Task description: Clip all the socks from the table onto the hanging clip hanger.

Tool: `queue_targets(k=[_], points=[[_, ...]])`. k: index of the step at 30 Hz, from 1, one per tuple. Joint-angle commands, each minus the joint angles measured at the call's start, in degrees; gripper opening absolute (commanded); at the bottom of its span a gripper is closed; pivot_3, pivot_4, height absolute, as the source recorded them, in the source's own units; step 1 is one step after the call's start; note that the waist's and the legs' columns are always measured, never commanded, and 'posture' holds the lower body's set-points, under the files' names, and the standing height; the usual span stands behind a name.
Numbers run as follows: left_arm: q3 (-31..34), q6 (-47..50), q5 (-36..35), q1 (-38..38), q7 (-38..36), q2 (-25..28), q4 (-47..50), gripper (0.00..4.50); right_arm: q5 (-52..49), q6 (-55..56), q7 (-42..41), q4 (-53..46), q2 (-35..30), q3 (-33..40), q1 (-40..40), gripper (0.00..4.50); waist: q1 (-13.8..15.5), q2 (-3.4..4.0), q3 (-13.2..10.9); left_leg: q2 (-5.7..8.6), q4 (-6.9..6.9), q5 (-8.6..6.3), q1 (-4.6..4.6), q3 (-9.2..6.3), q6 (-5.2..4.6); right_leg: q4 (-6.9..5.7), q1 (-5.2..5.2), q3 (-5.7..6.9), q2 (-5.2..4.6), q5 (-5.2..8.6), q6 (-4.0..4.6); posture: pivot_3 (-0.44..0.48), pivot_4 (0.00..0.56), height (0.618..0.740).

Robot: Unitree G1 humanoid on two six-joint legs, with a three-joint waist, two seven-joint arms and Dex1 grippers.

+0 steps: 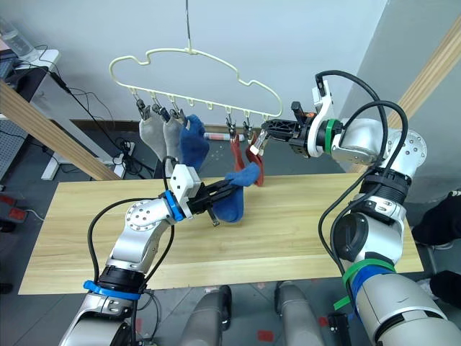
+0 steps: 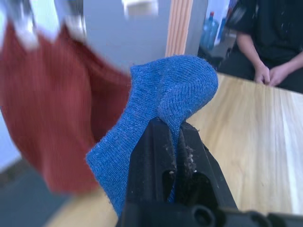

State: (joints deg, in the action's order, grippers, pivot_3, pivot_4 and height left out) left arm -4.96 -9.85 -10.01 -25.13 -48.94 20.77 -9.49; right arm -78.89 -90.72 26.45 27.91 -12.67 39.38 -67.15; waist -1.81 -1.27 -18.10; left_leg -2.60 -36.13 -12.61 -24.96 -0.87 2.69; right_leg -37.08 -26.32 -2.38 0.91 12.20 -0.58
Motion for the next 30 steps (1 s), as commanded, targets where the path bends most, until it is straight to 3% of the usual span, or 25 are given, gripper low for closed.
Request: queue_targets(k=[1, 30], points=[[0.59, -3.05, 0.59, -0.81, 2.29, -1.07, 0.49, 0.01, -5.16, -0.38, 1.01, -0.46, -0.24, -0.10, -0.96, 0.55, 0.00, 0.00, 0.00, 0.00, 0.00, 0.00, 0.00, 0.00, 0.00, 0.00, 0.00, 0.00, 0.00, 0.00, 0.00, -0.012, 0.335, 0.740], [2.16, -14.58, 0.14, -0.29, 4.29, -0.71, -0.91, 0.01, -29.36, 14.36, 11.30, -1.43, -7.96, -16.77, 4.57, 0.55, 0.00, 0.00, 0.00, -0.01, -0.05, 0.00, -0.01, 0.01, -0.01, -0.03, 0.00, 0.00, 0.00, -0.03, 0.03, -0.010, 0.325, 0.740]])
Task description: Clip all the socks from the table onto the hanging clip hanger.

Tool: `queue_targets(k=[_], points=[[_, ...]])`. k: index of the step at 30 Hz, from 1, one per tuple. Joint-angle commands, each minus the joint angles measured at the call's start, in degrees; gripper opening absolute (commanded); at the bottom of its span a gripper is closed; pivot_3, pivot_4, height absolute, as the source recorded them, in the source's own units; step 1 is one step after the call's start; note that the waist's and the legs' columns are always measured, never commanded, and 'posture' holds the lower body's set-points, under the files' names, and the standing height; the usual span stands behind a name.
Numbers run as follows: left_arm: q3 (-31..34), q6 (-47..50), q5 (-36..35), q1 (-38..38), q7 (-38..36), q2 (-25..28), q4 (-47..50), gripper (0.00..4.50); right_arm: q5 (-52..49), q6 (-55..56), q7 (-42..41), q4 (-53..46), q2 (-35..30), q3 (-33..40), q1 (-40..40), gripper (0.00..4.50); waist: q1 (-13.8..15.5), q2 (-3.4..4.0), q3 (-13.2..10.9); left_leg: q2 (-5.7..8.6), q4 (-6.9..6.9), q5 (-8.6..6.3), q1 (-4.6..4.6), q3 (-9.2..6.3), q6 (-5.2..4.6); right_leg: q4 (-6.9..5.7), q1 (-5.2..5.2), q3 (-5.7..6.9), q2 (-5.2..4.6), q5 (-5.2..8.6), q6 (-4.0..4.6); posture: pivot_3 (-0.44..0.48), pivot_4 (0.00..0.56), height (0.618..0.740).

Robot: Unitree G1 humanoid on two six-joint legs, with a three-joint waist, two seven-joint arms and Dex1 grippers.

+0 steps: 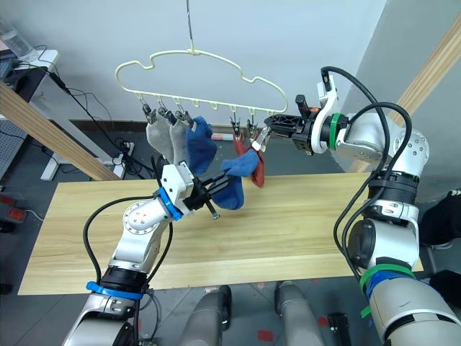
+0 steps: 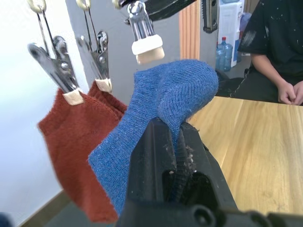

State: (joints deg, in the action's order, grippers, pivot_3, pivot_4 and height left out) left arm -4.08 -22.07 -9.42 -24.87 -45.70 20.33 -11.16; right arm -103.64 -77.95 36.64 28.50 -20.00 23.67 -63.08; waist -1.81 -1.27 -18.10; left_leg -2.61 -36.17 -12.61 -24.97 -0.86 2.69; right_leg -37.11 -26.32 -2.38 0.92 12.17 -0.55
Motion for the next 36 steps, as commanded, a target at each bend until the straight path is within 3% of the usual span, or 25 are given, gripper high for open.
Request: queue_targets(k=[1, 23, 26, 32, 36], points=[[1.23, -2.67, -0.42, -0.87, 1.39, -0.52, 0.47, 0.01, -5.82, 2.21, 1.61, -2.57, -0.68, -1.92, 0.99, 0.55, 0.00, 0.00, 0.00, 0.00, 0.00, 0.00, 0.00, -0.01, 0.00, 0.00, 0.00, 0.01, 0.00, 0.00, 0.00, -0.010, 0.325, 0.740], [0.43, -4.14, 0.19, -2.80, 4.06, -1.49, -0.90, 0.01, -9.36, 5.96, 2.32, -6.93, 0.22, -5.90, 3.68, 0.55, 0.02, 0.00, 0.00, -0.01, -0.07, 0.00, 0.00, -0.02, 0.00, -0.07, 0.01, 0.01, 0.00, -0.01, 0.00, -0.002, 0.332, 0.740], [0.39, -3.94, 0.05, -2.95, 4.12, -1.63, -0.68, 0.00, -9.36, 6.17, 2.26, -6.95, 0.26, -6.06, 3.73, 1.22, 0.02, 0.00, 0.00, -0.01, -0.08, 0.00, 0.00, -0.02, 0.00, -0.07, 0.01, 0.01, 0.00, -0.01, 0.01, -0.002, 0.333, 0.740], [0.13, -3.81, 0.10, -3.10, 4.00, -1.92, -0.61, 0.00, -9.36, 7.06, 2.43, -6.81, 0.14, -5.95, 3.80, 3.37, 0.02, 0.00, 0.00, -0.01, -0.11, 0.00, 0.00, -0.03, 0.00, -0.10, 0.01, 0.01, 0.00, -0.01, 0.01, -0.004, 0.332, 0.740], [-0.30, -3.44, 0.31, -3.45, 4.09, -2.31, -0.62, 0.00, -9.36, 7.50, 1.99, -7.29, -1.06, -5.61, 4.52, 4.48, 0.07, 0.00, 0.00, 0.00, -0.14, 0.00, 0.00, -0.03, 0.00, -0.11, 0.02, 0.01, 0.00, -0.01, 0.00, -0.003, 0.331, 0.740]])
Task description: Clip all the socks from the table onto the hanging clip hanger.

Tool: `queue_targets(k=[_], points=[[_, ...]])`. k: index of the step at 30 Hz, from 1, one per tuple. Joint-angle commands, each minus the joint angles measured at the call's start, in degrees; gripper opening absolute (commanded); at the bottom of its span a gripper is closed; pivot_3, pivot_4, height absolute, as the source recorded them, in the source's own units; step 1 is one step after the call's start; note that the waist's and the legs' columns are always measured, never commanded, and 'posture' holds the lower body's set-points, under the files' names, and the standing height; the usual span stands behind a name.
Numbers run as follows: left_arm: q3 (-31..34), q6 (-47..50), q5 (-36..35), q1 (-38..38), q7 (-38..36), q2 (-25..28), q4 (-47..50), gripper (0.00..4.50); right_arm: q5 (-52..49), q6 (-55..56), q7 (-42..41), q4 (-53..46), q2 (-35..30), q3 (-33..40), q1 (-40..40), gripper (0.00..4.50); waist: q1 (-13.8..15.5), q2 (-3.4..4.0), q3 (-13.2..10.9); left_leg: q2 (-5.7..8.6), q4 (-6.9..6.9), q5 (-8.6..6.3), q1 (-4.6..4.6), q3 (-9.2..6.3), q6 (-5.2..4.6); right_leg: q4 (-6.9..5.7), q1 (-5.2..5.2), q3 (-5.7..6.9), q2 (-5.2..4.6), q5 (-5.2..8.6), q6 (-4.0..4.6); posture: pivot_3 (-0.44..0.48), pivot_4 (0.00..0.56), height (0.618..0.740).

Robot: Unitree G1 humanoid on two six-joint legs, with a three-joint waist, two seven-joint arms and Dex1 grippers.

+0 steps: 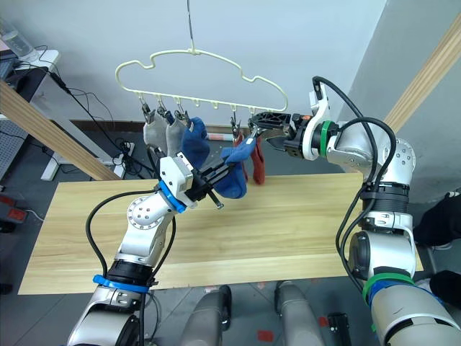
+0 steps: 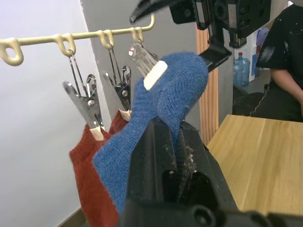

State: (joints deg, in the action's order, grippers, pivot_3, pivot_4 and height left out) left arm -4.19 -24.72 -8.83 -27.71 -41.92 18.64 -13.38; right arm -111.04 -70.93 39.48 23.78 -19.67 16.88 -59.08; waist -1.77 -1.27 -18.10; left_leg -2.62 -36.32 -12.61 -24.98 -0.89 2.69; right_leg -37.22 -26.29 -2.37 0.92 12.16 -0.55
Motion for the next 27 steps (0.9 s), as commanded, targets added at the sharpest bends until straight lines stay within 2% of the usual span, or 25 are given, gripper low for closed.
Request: queue_targets(k=[1, 4, 8, 10, 12, 17, 20, 23, 24, 27], points=[[-0.22, -0.63, -0.32, -0.68, 0.28, -0.69, 1.61, 0.00, -1.96, 0.48, -0.99, -2.75, -1.77, 1.07, 0.72, 4.48, 0.05, 0.00, 0.00, 0.00, 0.00, 0.00, 0.00, -0.01, 0.00, 0.00, 0.01, 0.01, 0.00, 0.00, 0.00, -0.005, 0.330, 0.740], [-0.35, 0.20, -0.20, -0.98, 0.34, -1.03, 1.29, 0.00, 0.28, -3.39, -6.95, -6.55, -7.68, -1.51, 2.24, 4.48, 0.24, 0.00, 0.00, 0.01, -0.01, 0.00, -0.01, -0.03, 0.00, 0.02, 0.02, 0.02, -0.01, 0.00, 0.00, -0.006, 0.329, 0.740], [-0.77, 2.48, -0.30, -1.49, 0.26, -1.55, 0.55, 0.00, 8.37, -8.88, -18.98, -15.06, -15.85, -4.80, 4.95, 4.48, 0.25, 0.00, 0.00, 0.02, -0.04, 0.00, -0.04, -0.03, 0.00, 0.10, 0.06, 0.04, -0.03, 0.00, -0.01, -0.012, 0.326, 0.740], [-0.93, 5.53, -1.28, -2.10, 0.13, -2.37, -0.17, 0.52, 17.10, -8.48, -27.58, -23.91, -20.43, -6.95, 7.93, 4.50, 0.19, 0.00, 0.00, 0.03, -0.08, -0.01, -0.04, -0.03, -0.02, 0.08, 0.06, 0.03, -0.03, 0.01, -0.04, -0.025, 0.324, 0.740], [-1.60, 8.27, -1.55, -2.41, -0.43, -3.19, -1.00, 1.01, 29.28, -2.83, -37.84, -34.11, -25.79, -10.95, 11.91, 4.50, 0.17, 0.02, 0.01, 0.00, -0.11, -0.02, -0.02, -0.09, -0.02, 0.06, 0.10, 0.07, 0.01, 0.14, -0.26, -0.034, 0.319, 0.740], [-1.74, 14.61, -2.98, -1.23, -2.35, -2.81, 0.14, 2.54, 40.97, 4.95, -46.58, -41.11, -26.39, -13.17, 19.46, 4.50, -0.42, 0.01, 0.01, -0.04, -0.46, -0.02, -0.01, -0.08, -0.03, -0.05, 0.14, 0.02, 0.07, 0.16, -0.33, -0.045, 0.308, 0.740], [-0.13, 19.30, -4.48, 0.13, -2.85, -0.78, 1.98, 3.45, 54.27, 13.90, -53.90, -46.17, -29.33, -18.14, 24.50, 4.50, -0.42, 0.01, 0.01, -0.02, -0.69, -0.02, 0.02, -0.06, -0.03, -0.31, 0.13, -0.03, 0.08, 0.16, -0.34, -0.040, 0.303, 0.740], [2.22, 24.23, -6.93, 2.27, -3.17, 2.02, 5.70, 4.36, 63.28, 20.98, -57.20, -46.99, -29.76, -19.86, 28.07, 4.50, -0.44, 0.01, 0.01, 0.02, -0.74, -0.01, 0.12, -0.05, -0.02, -0.51, 0.13, -0.06, 0.06, 0.17, -0.35, -0.026, 0.299, 0.740], [4.66, 28.21, -9.32, 4.84, -3.86, 4.94, 9.19, 4.49, 66.51, 24.14, -57.56, -47.10, -29.29, -19.75, 30.06, 4.50, -0.56, -0.01, 0.02, 0.01, -0.77, 0.00, 0.13, -0.06, -0.01, -0.57, 0.12, -0.05, 0.07, 0.16, -0.35, -0.021, 0.297, 0.740], [10.25, 37.47, -13.94, 11.48, -4.34, 11.96, 16.78, 4.49, 74.16, 31.88, -59.74, -47.65, -28.42, -20.03, 34.66, 4.50, -0.97, -0.02, 0.03, -0.05, -0.72, 0.00, 0.21, -0.03, 0.00, -0.65, 0.09, -0.10, 0.10, 0.17, -0.35, -0.009, 0.302, 0.740]])
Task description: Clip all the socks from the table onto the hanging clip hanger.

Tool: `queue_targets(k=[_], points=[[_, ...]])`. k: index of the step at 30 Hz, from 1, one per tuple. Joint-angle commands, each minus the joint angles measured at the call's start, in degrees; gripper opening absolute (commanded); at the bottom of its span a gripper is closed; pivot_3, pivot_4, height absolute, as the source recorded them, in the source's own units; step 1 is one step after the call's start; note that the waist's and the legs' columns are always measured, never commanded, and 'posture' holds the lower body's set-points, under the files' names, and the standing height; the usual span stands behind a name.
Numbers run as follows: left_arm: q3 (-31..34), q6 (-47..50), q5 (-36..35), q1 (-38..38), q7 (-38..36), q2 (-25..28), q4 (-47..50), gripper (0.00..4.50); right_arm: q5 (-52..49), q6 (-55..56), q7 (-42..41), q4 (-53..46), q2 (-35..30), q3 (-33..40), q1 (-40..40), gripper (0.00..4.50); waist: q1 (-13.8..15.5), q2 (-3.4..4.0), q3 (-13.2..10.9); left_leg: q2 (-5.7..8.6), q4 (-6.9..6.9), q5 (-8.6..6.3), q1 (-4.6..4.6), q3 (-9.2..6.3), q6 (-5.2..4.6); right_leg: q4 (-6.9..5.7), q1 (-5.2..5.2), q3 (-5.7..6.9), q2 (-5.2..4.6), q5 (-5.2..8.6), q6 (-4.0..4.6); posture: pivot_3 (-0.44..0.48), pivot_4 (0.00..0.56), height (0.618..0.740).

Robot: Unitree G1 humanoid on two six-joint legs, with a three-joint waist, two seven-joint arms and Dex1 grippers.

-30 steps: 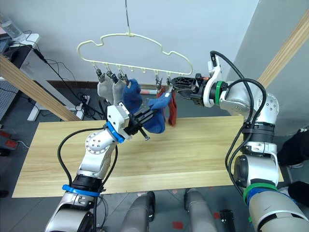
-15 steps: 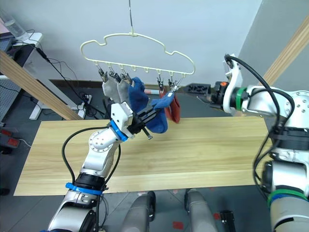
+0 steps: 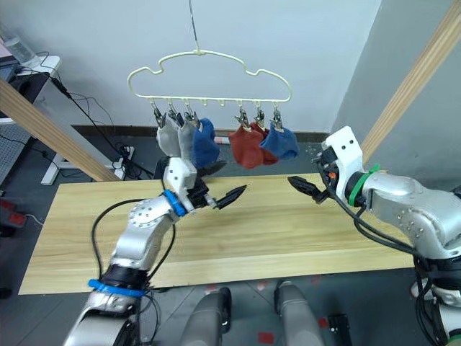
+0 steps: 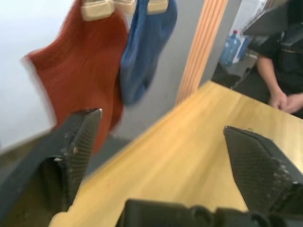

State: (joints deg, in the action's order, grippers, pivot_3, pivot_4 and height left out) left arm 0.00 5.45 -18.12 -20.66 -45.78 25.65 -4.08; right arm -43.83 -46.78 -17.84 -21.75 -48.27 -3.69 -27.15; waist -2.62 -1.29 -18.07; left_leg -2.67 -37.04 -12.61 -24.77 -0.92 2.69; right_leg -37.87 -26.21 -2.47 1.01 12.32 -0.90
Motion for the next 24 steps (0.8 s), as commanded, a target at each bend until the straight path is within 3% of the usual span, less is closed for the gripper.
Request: queue_targets(k=[1, 5, 11, 24], points=[[7.91, 9.90, -5.43, 6.41, 0.47, 6.72, 9.34, 4.49, 7.93, 8.79, -2.78, -2.30, 0.92, 0.89, 3.69, 4.50, -0.18, 0.00, 0.00, -0.03, 0.01, 0.00, 0.00, -0.02, 0.00, -0.01, -0.01, 0.02, 0.03, 0.00, 0.00, -0.009, 0.302, 0.740], [13.72, 19.56, -7.00, 13.90, 4.07, 12.49, 16.76, 4.49, 11.40, 11.95, -4.17, -2.48, 3.51, 2.10, 6.67, 4.50, -0.06, 0.01, 0.00, 0.00, 0.00, 0.01, 0.03, -0.03, 0.01, -0.04, 0.01, 0.02, -0.01, 0.01, 0.01, 0.015, 0.298, 0.740], [18.47, 21.71, -2.37, 19.89, 11.50, 13.72, 19.76, 4.49, 15.10, 13.25, -6.87, -2.27, 5.49, 1.78, 10.48, 4.50, 1.32, -0.03, 0.02, 0.10, -0.09, 0.02, 0.02, 0.01, 0.04, 0.00, 0.07, 0.00, -0.10, 0.00, -0.02, 0.053, 0.292, 0.740], [19.37, 19.79, -3.55, 20.27, 11.83, 12.23, 21.14, 4.49, 17.66, 11.64, -9.00, -0.07, 8.69, 3.79, 10.03, 4.50, 1.77, -0.03, 0.02, 0.07, -0.06, 0.02, 0.03, 0.01, 0.04, -0.02, 0.05, 0.01, -0.09, 0.00, -0.02, 0.075, 0.298, 0.740]])
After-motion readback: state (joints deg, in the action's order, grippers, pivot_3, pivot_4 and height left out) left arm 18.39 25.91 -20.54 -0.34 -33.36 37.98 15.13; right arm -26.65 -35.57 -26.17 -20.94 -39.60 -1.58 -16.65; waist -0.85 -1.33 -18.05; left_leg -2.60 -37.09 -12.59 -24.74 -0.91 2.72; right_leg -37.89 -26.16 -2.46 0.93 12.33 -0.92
